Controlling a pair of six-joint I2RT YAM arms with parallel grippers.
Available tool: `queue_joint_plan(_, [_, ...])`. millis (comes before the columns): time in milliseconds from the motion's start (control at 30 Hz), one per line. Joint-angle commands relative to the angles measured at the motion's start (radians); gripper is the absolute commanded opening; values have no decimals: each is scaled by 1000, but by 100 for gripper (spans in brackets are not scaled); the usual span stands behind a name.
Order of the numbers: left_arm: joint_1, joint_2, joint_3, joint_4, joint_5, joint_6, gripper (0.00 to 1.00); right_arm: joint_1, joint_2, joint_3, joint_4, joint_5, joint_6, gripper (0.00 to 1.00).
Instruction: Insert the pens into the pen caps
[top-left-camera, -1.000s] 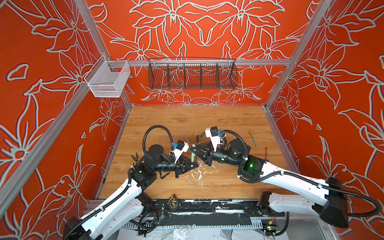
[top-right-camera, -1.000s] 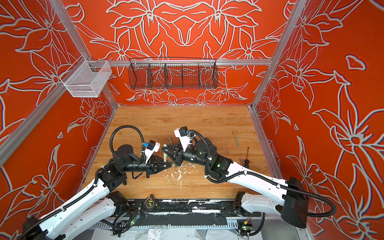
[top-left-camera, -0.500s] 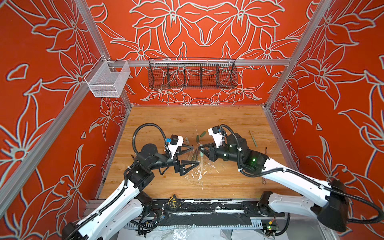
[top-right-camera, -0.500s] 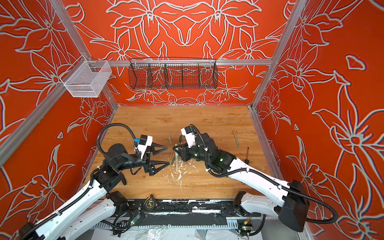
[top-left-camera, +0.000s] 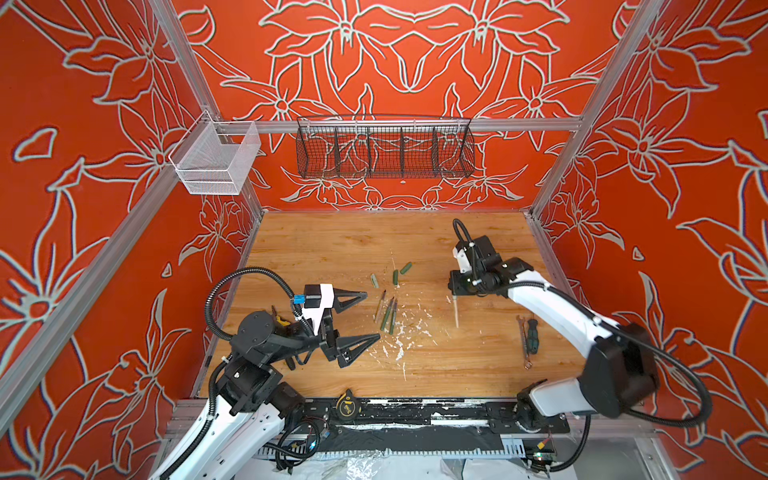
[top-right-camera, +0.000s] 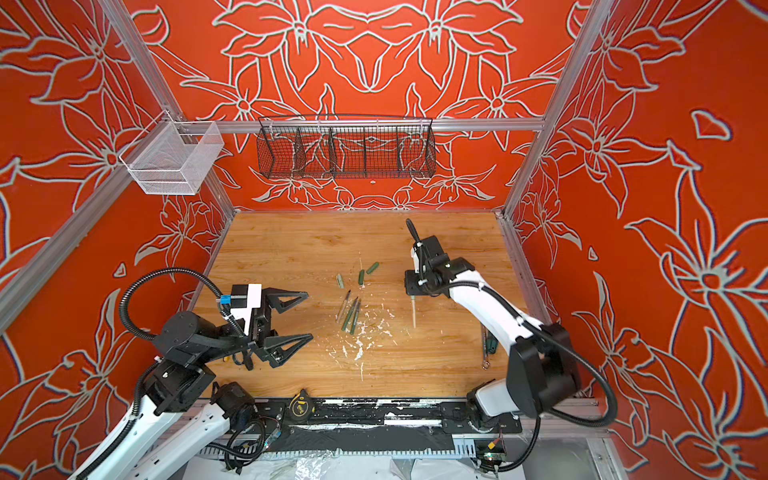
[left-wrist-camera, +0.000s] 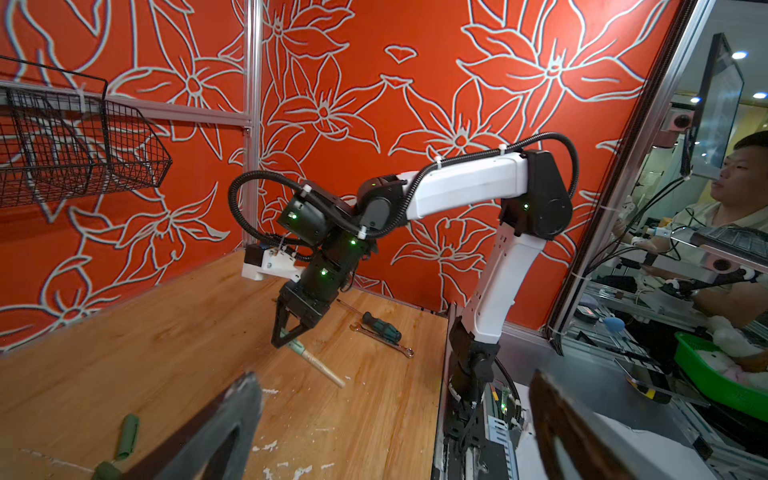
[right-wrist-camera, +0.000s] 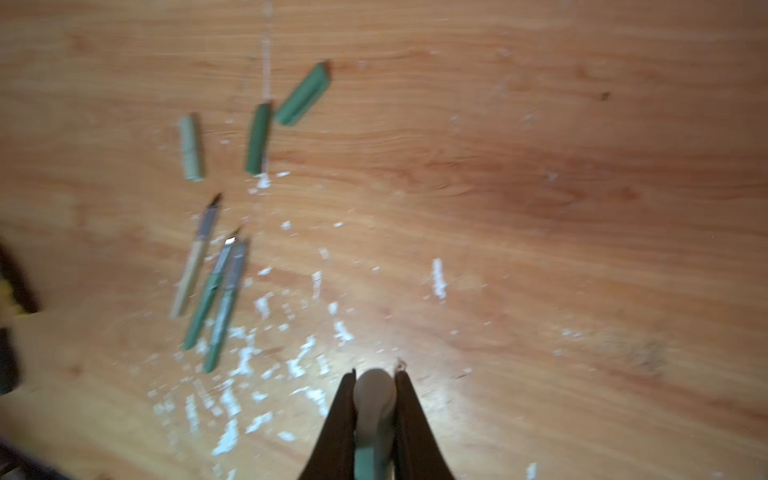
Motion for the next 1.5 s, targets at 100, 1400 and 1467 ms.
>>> queue_joint_plan(100, [0, -50, 42, -153, -17, 20, 97, -121, 295, 253, -225, 200, -195, 0])
queue_joint_plan(1400, [0, -161, 25, -226, -22, 9, 97, -356, 806, 735, -348, 460, -358, 21])
queue_joint_plan(1467, [-1, -164, 26, -229, -24, 12, 97, -357, 810, 739, -350, 460, -359, 25])
